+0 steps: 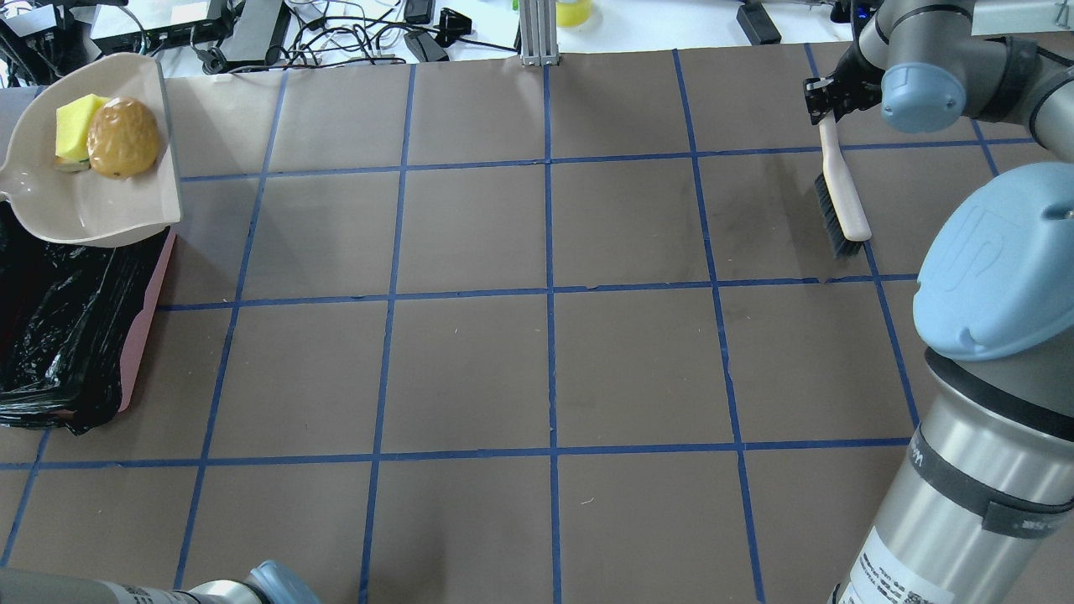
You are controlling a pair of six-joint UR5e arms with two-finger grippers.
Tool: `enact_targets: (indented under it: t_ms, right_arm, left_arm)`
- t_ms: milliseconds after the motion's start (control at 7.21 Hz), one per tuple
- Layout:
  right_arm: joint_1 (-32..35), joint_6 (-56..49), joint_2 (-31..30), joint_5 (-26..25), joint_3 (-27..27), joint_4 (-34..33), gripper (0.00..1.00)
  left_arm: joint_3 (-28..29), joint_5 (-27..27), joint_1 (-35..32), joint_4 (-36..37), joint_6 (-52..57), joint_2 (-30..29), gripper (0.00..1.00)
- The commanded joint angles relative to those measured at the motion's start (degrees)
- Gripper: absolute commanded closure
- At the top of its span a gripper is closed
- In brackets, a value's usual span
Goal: Sweep and dump trash into bin
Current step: 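Lift the loaded dustpan toward the bin with the left gripper while the right withdraws, then hold the dustpan over the black trash bag with the left gripper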
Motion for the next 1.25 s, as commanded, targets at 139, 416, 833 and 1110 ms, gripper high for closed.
enact_targets:
  t_ms: [139,416,833,1110]
  right_arm:
    - [0.00,0.15,0.03,0.02,0.38,0.00,0.68]
    - [0.00,0.67,0.12,0.11,0.47,0.00,0.33]
    - [0.00,0.68,0.21,0.11,0.82,0.00,0.17]
    - [0.00,0.68,0.12,0.11,0.82,0.00,0.13]
  left_arm:
    - [4.28,4.00,5.11,0.06,6.32,-3.20,1.00]
    - [4.99,4.11,8.10,0.58,10.53,-5.31,1.00]
    - [6.31,8.77,10.30,6.54,17.65,-9.44,1.00]
    - [8.15,9.38,11.11,9.10,22.65,-11.55,1.00]
